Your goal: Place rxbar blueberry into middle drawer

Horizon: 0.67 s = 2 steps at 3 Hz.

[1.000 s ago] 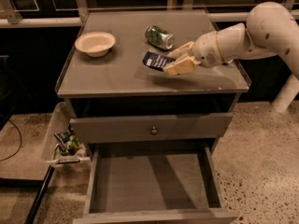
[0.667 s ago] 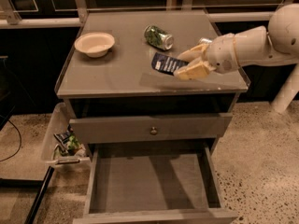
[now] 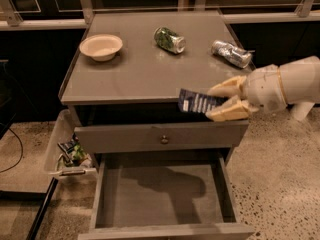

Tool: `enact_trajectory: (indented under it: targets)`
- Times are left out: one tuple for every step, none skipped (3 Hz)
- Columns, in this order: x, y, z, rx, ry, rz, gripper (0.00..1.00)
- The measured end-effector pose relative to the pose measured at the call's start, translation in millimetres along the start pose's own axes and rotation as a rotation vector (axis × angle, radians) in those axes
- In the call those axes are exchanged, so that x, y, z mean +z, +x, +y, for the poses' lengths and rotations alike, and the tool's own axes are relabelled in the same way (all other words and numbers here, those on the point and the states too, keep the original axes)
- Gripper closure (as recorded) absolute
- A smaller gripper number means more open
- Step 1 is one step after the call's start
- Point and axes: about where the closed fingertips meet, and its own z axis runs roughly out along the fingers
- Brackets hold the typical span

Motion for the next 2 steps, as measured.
enact_trajectory:
  targets:
    - [18.0, 47.5, 35.9, 0.021, -0.022, 0.122, 1.0]
    - [18.0, 47.4, 35.8, 0.021, -0.021, 0.122, 1.0]
